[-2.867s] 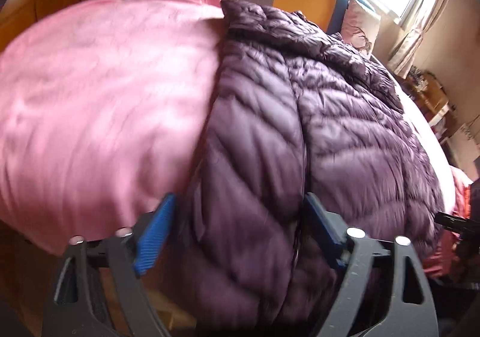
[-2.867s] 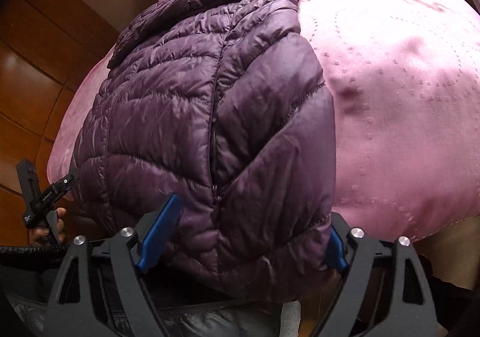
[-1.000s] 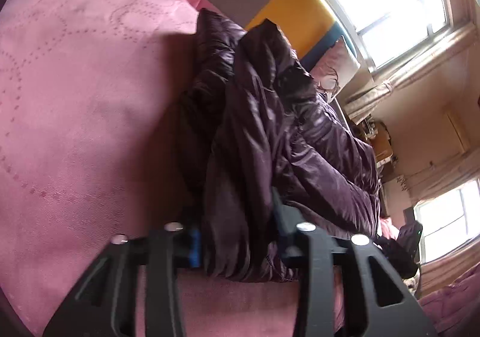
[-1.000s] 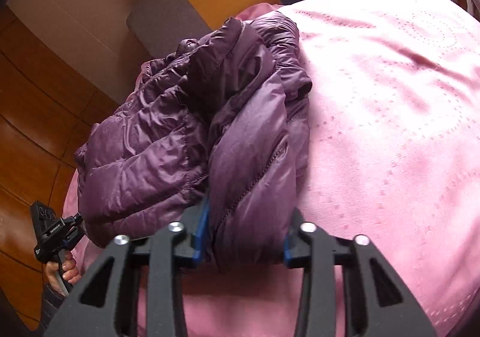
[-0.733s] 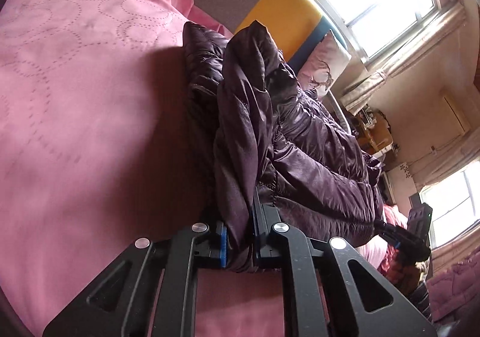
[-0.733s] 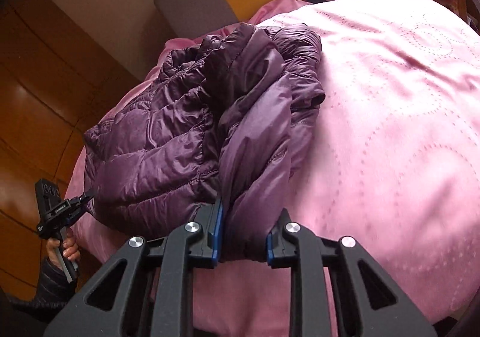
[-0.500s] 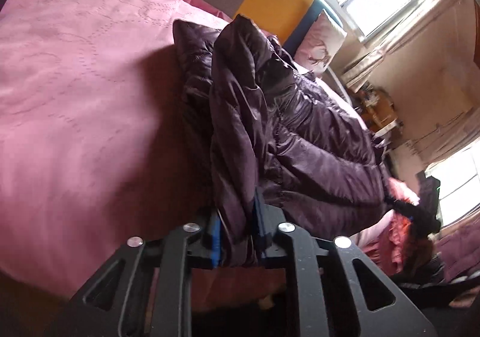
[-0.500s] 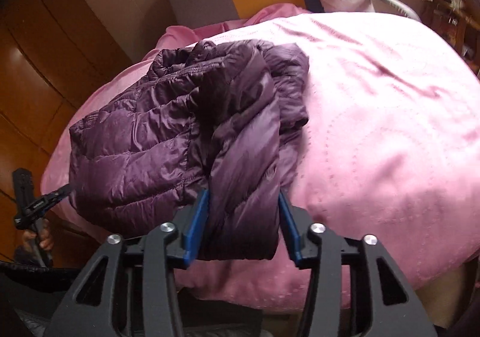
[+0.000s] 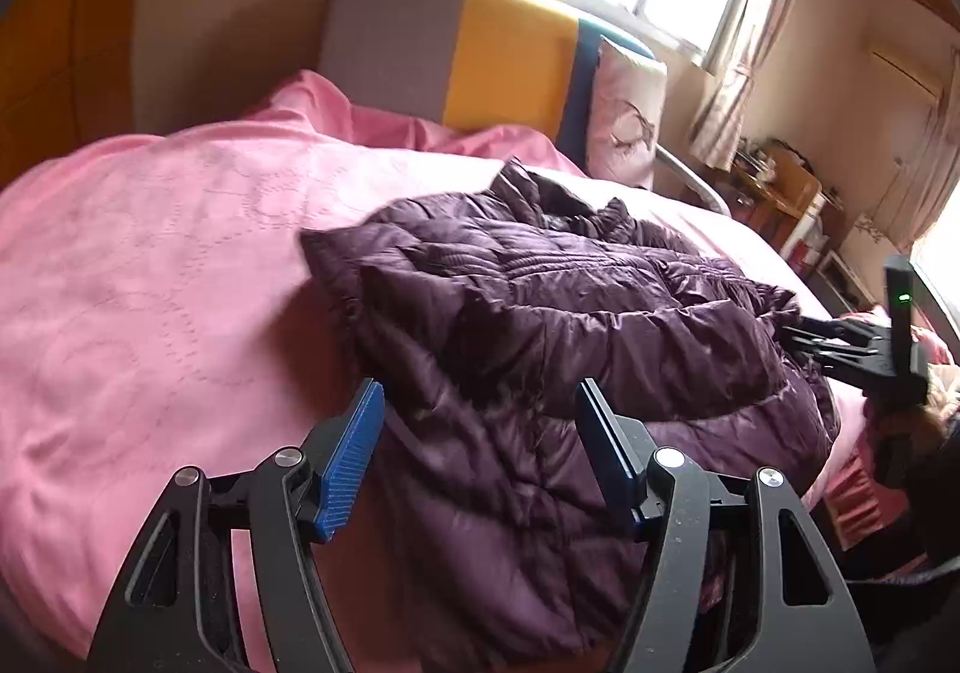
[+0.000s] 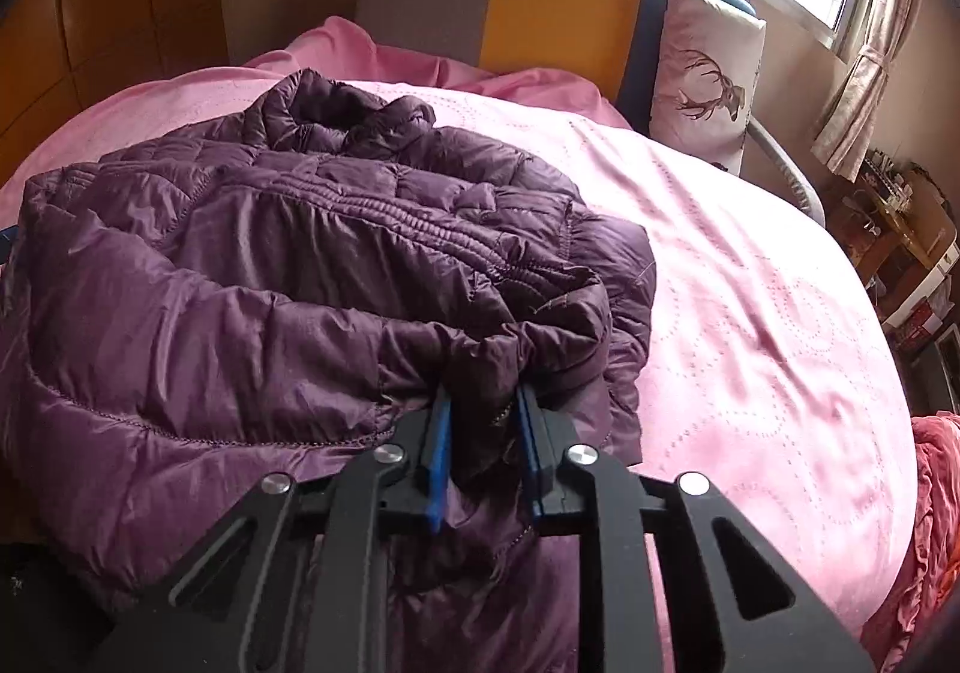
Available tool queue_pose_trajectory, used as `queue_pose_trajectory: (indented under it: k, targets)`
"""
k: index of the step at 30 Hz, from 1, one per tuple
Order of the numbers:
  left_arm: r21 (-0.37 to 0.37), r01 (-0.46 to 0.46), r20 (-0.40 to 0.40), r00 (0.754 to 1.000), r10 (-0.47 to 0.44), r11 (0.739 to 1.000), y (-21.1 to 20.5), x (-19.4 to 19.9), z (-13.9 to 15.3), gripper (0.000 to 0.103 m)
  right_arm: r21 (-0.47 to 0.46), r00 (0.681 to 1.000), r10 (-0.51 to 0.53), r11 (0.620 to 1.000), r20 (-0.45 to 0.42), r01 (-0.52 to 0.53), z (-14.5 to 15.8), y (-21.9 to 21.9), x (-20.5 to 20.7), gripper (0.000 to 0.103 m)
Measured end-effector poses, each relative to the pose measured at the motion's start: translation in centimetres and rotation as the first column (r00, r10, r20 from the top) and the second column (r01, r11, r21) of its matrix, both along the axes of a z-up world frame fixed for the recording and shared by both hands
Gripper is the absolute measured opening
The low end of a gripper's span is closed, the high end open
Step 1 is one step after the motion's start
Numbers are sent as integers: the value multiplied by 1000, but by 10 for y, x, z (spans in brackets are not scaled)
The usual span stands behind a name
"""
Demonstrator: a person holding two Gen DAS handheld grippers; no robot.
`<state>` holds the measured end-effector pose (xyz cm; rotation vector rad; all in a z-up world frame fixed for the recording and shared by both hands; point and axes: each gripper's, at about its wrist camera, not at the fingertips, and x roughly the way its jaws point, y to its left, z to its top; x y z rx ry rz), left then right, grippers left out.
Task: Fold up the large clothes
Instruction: 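Grasp the jacket hem with both tools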
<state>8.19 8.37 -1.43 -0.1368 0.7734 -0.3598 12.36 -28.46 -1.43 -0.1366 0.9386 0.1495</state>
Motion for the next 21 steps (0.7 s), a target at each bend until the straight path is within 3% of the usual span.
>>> queue_pose_trajectory:
  k: [3, 5, 7, 9, 12, 15, 21]
  targets:
    - [-4, 15, -40, 999, -15, 1000, -10, 21, -11, 65, -10, 1000, 2, 1000, 5, -2, -5, 1, -2, 10]
    - [-9, 34, -63, 997, -34, 999, -10, 24, -17, 59, -17, 1000, 2, 1000, 12, -2, -7, -2, -7, 8]
    - [17, 42, -70, 997, -41, 999, -13, 26, -23, 36, -20, 1000, 2, 1000, 21, -1, -4, -5, -14, 7]
    - [44, 51, -62, 997, -48, 998, -13, 23, -24, 19, -17, 999, 0, 1000, 36, 1, 3, -8, -23, 7]
    - [80, 49, -25, 999, -47, 996, -15, 16, -21, 2, -10, 997, -18, 1000, 69, 18, 14, -11, -30, 6]
    - [71, 24, 23, 999, -25, 997, -14, 8, -9, 0, 18, 991, -33, 999, 126, 31, 39, -18, -42, 6]
    - [-14, 0, 173, 985, 2, 1000, 1, -25, 49, 0, 71, 968, -37, 997, 248, 20, 98, -27, -53, 6]
